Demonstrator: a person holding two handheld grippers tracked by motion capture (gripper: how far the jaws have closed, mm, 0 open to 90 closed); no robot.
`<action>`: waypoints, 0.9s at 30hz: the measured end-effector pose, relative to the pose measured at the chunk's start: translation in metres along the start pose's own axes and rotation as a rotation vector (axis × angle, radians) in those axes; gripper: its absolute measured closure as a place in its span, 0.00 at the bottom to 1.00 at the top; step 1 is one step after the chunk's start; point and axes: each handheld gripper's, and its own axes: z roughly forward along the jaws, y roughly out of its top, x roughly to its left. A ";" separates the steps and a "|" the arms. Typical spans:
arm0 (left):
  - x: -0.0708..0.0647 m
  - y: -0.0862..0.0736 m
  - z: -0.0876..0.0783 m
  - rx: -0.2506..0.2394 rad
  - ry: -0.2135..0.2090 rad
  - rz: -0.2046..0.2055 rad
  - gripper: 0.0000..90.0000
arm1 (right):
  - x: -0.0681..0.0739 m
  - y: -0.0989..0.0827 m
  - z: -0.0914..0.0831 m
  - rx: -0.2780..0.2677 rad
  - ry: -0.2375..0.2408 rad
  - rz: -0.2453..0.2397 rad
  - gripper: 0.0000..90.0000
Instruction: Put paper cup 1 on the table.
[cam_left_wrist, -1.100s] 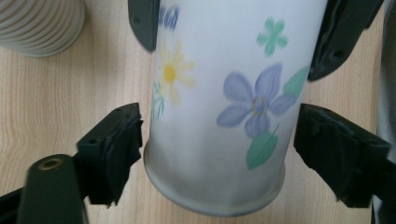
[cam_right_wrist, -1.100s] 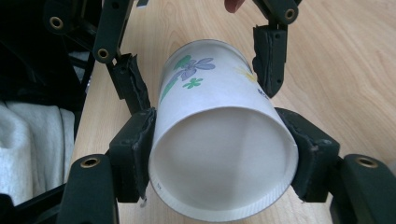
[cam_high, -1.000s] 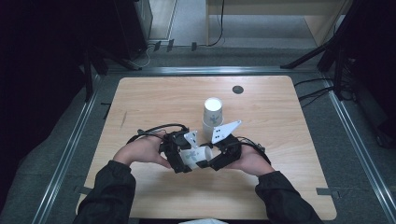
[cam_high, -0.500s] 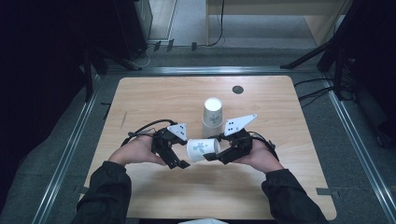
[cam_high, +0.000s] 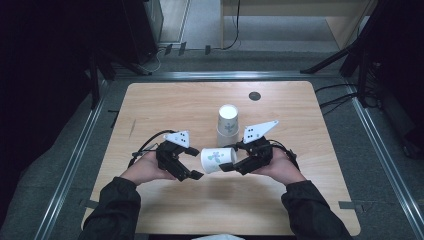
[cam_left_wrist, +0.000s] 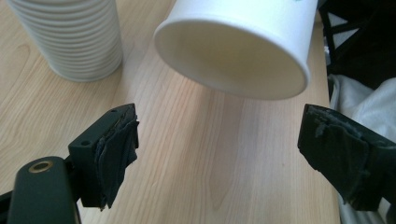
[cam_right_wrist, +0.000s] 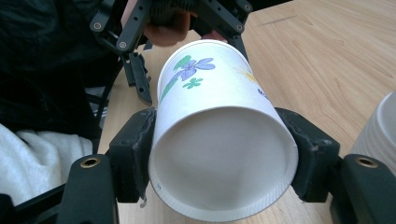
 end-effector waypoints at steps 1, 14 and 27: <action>-0.001 0.000 0.002 -0.011 -0.006 -0.001 0.14 | 0.000 0.000 0.000 -0.001 0.005 0.002 0.38; -0.006 0.003 0.019 -0.073 -0.050 0.033 0.14 | 0.001 0.001 0.006 0.010 0.044 0.008 0.38; -0.006 0.001 0.018 -0.107 -0.083 0.067 0.24 | 0.001 0.000 0.013 0.023 0.103 0.028 0.38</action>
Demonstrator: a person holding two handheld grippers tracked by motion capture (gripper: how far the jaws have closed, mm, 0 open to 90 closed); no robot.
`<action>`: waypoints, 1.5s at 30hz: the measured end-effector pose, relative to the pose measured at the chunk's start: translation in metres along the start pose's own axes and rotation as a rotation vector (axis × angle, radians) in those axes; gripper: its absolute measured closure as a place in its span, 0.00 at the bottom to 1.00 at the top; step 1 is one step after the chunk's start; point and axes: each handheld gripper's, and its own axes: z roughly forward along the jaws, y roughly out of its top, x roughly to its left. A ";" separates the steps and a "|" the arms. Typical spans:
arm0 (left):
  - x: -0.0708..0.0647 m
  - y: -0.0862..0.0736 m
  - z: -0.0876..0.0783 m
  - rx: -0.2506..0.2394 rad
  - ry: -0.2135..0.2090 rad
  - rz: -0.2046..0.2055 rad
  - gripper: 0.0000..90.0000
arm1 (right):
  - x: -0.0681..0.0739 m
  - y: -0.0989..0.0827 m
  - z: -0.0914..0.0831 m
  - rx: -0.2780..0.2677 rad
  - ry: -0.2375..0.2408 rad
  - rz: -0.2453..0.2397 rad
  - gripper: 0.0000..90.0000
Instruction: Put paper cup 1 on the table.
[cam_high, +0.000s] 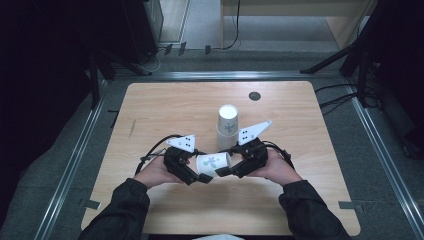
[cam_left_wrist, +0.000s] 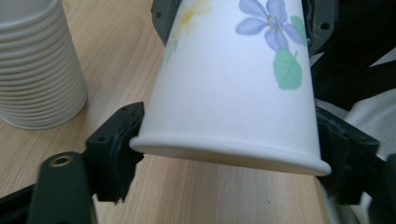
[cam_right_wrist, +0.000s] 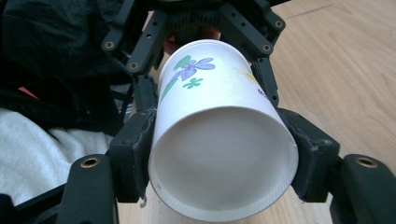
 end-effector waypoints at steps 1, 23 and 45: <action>0.000 0.000 0.000 0.001 -0.004 0.003 0.24 | 0.000 0.000 0.000 0.002 0.001 -0.003 0.38; 0.001 0.001 -0.027 0.020 0.032 -0.011 0.31 | 0.000 -0.004 -0.001 0.063 -0.056 -0.027 0.30; 0.013 0.042 -0.041 0.329 0.104 0.059 0.31 | -0.006 -0.011 0.004 0.131 -0.124 -0.013 0.30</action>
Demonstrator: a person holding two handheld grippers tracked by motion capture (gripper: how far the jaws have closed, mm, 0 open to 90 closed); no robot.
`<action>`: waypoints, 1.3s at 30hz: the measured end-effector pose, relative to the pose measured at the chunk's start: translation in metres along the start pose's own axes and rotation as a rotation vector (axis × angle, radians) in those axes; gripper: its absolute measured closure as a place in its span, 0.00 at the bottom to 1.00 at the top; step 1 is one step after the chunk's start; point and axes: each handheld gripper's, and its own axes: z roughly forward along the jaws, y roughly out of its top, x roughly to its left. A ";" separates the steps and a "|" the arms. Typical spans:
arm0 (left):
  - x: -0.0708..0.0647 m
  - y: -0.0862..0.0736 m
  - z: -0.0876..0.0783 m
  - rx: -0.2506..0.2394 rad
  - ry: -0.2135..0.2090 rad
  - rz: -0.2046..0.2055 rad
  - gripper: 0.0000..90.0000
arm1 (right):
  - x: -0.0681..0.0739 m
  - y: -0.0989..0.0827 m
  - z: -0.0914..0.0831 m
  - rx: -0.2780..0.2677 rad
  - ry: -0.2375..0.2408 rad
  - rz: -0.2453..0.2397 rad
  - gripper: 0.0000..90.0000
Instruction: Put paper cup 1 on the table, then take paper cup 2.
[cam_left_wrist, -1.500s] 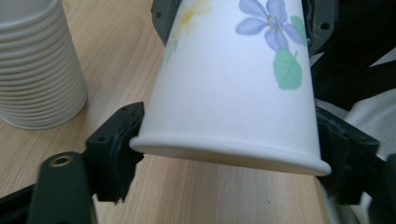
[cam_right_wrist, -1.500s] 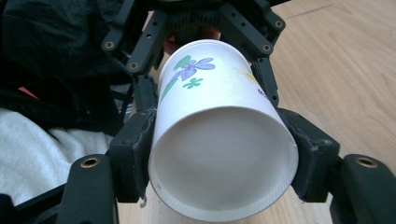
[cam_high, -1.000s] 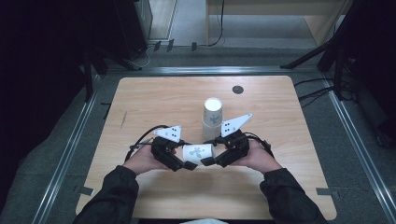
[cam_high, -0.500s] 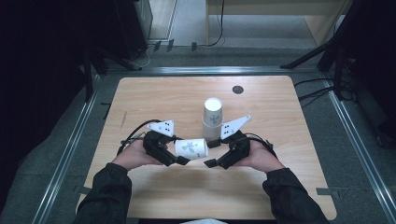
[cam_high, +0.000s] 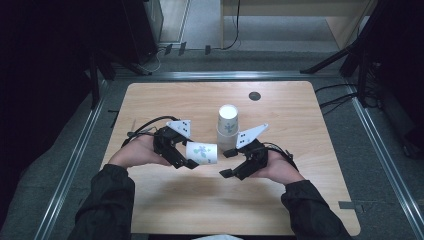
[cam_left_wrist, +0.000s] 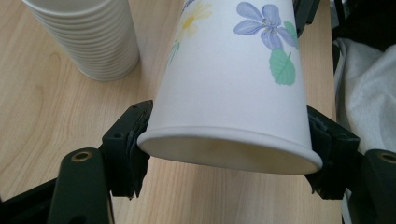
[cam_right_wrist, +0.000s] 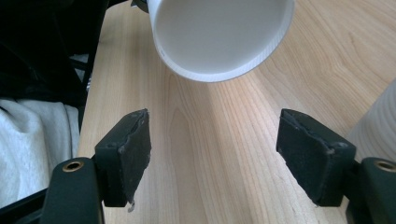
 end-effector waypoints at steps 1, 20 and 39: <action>0.000 0.000 0.001 0.013 0.000 0.001 0.31 | 0.000 0.000 0.001 0.004 0.001 0.000 0.30; -0.006 0.007 0.035 0.258 0.044 0.049 0.31 | -0.002 0.000 0.012 0.034 -0.007 -0.013 0.30; -0.011 0.022 0.054 0.298 0.019 0.065 0.31 | 0.001 0.002 0.033 0.082 0.010 -0.056 0.31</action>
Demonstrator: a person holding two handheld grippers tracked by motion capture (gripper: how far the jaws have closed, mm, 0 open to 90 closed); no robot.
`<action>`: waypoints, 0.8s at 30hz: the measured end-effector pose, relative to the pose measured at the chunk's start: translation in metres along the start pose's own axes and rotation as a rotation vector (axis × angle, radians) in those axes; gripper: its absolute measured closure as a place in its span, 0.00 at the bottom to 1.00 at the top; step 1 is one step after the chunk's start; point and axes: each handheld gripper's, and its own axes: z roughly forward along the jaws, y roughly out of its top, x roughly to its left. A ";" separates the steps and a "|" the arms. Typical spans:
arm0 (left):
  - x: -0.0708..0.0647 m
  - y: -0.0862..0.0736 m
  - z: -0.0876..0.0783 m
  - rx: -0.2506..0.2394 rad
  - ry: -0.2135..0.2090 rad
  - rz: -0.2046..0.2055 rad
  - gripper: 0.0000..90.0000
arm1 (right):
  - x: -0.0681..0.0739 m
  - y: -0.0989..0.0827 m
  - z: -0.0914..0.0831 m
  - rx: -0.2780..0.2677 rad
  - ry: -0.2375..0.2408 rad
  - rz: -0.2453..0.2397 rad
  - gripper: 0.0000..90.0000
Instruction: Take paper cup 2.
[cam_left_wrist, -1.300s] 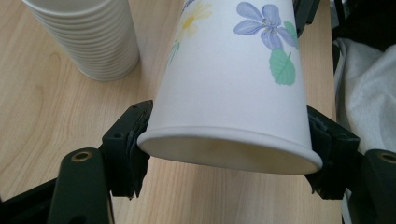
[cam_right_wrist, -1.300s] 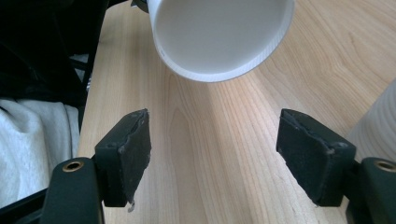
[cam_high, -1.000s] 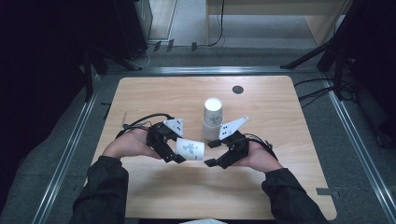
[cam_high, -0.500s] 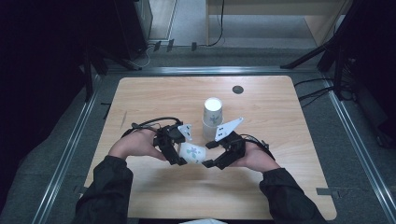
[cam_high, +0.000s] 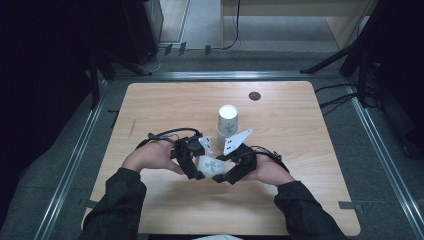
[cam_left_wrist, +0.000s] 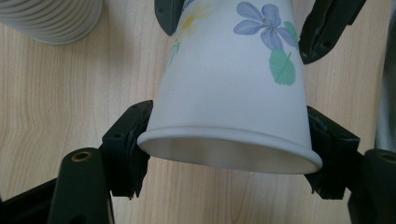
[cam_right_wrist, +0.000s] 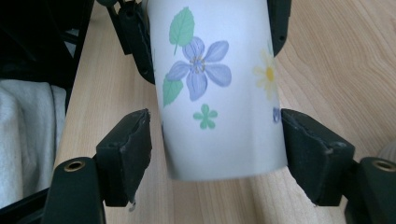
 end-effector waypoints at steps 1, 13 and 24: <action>-0.001 0.001 0.001 -0.005 -0.002 -0.001 0.31 | 0.000 0.000 0.001 0.001 0.002 0.000 0.31; -0.002 0.001 0.001 -0.038 -0.013 0.024 0.28 | 0.002 0.002 0.002 0.006 0.005 -0.034 0.38; 0.005 -0.016 -0.014 -0.176 -0.026 -0.053 0.15 | -0.001 0.002 -0.016 -0.061 -0.013 -0.020 0.38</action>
